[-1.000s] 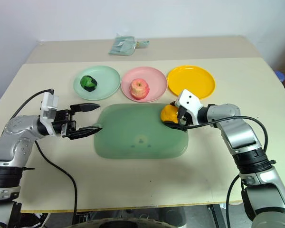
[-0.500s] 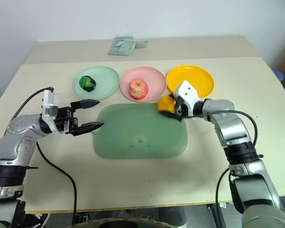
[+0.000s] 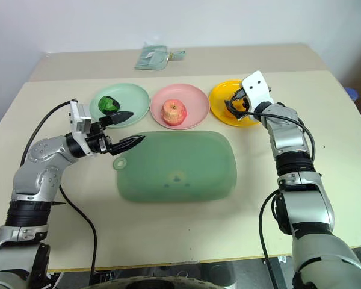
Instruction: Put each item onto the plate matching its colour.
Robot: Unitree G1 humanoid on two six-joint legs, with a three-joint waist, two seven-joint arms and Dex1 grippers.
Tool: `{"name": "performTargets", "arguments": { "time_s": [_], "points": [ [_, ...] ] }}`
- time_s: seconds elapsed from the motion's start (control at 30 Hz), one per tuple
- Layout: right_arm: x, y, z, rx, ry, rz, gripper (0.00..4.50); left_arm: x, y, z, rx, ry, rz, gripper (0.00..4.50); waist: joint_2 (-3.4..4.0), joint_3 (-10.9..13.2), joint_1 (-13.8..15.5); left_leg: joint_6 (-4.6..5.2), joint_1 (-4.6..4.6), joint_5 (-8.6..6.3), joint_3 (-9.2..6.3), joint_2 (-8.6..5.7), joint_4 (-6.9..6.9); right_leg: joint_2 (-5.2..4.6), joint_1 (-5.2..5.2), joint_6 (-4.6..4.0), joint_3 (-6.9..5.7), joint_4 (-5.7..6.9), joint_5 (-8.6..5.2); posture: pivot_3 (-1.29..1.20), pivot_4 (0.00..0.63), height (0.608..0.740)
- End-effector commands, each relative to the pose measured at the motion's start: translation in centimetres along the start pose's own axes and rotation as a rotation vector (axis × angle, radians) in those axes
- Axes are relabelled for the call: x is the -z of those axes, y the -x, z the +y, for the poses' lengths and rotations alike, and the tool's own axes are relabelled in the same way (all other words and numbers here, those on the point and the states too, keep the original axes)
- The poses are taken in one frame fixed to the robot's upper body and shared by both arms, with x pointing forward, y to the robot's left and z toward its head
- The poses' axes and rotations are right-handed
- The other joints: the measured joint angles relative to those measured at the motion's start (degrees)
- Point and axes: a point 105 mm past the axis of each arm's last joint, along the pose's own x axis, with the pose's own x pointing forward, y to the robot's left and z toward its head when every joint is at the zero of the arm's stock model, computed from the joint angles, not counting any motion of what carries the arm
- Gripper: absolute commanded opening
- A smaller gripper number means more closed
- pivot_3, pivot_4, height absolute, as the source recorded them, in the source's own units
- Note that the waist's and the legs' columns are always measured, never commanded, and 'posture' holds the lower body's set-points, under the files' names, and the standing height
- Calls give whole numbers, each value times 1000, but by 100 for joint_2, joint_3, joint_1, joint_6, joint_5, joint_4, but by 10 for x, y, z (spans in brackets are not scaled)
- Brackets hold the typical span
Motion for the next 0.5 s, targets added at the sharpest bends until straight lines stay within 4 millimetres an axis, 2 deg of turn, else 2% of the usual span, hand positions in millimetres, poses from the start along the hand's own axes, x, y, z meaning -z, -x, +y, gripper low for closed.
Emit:
{"name": "performTargets", "arguments": {
  "time_s": [0.03, 0.13, 0.2, 0.27, 0.43, 0.5],
  "points": [
    [-62, 6, -30, 136, 61, -237, 4472, -21, 11, -8, 70, 13, -60, 4500, 0, 0, -2, 0, 0, 0, 0, 0, 1, 0, 0, 0, 0, 1, 0, 0, 150, 729],
    [-91, 12, -23, 31, -182, -387, 4472, -28, 18, -11, 94, 29, -84, 4500, 1, 1, 4, 0, 0, 0, -1, 0, -1, 0, 0, 0, 0, -1, 0, 0, 150, 729],
    [-107, 24, 7, -202, -258, -464, 4472, -28, 24, -9, 86, -14, -70, 4500, 1, 1, 7, 0, 0, 0, -3, 2, -1, 0, 2, 0, 0, -3, 0, 0, 150, 729],
    [-113, 39, 35, -397, -271, -486, 4472, -27, 29, -6, 80, -27, -53, 4500, 1, 1, 14, 2, 0, -1, -4, 2, -1, 1, 3, 0, -1, -4, 0, 0, 150, 729],
    [-107, 94, 103, -829, -208, -446, 4472, -23, 46, -5, 106, 28, 14, 4500, 1, 0, 61, 22, 0, -13, -10, -2, 5, -3, 11, 0, -3, -6, 0, 0, 150, 729],
    [-101, 108, 121, -913, -136, -421, 4472, -24, 53, -5, 115, 34, 38, 4500, 1, 1, 47, 33, 0, -19, -10, -2, 7, -4, 10, 0, -2, -6, 0, 0, 150, 729]
  ]
}}
